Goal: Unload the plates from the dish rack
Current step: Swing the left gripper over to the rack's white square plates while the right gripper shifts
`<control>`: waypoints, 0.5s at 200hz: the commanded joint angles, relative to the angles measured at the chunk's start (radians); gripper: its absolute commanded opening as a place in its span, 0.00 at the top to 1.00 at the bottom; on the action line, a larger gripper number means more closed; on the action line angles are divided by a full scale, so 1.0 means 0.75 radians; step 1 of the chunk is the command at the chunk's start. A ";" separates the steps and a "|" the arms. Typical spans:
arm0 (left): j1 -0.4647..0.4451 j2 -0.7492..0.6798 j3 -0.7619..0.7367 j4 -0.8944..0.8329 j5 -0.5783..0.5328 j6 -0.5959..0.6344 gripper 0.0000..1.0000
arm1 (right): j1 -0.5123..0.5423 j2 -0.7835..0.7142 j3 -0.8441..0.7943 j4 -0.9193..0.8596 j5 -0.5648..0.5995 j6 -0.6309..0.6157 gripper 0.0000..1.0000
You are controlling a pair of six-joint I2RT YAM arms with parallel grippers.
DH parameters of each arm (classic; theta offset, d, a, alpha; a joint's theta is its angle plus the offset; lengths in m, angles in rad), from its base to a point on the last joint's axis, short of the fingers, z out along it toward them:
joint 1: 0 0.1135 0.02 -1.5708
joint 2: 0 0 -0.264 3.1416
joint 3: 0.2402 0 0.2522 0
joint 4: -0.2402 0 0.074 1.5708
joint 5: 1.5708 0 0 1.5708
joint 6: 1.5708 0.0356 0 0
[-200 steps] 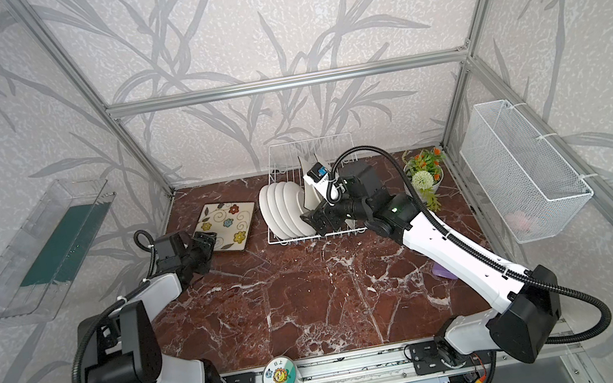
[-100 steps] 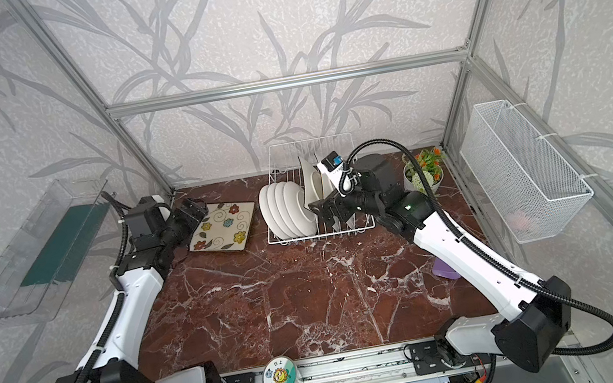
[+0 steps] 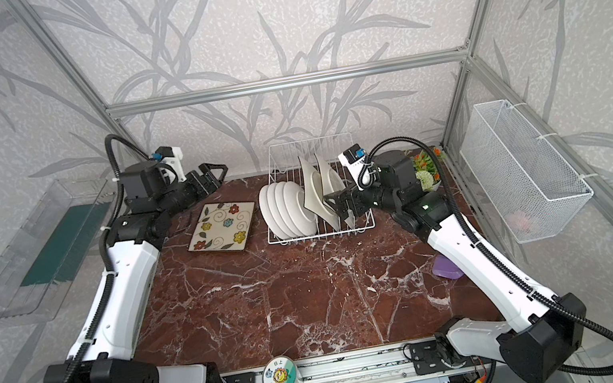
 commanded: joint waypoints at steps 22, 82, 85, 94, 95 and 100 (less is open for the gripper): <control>-0.127 0.179 0.227 -0.270 0.045 0.123 0.10 | -0.031 -0.038 -0.047 -0.099 0.044 0.040 0.01; -0.292 0.387 0.324 -0.269 0.032 0.028 0.12 | -0.079 -0.088 -0.131 -0.080 0.172 0.085 0.01; -0.300 0.396 0.329 -0.268 0.030 0.023 0.12 | -0.079 -0.094 -0.136 -0.073 0.176 0.086 0.01; -0.319 0.428 0.351 -0.270 0.030 0.015 0.12 | -0.079 -0.107 -0.155 -0.056 0.190 0.085 0.01; -0.321 0.431 0.354 -0.270 0.030 0.013 0.12 | -0.079 -0.109 -0.156 -0.056 0.191 0.085 0.01; -0.331 0.447 0.369 -0.274 0.034 0.008 0.12 | -0.080 -0.113 -0.165 -0.051 0.195 0.082 0.01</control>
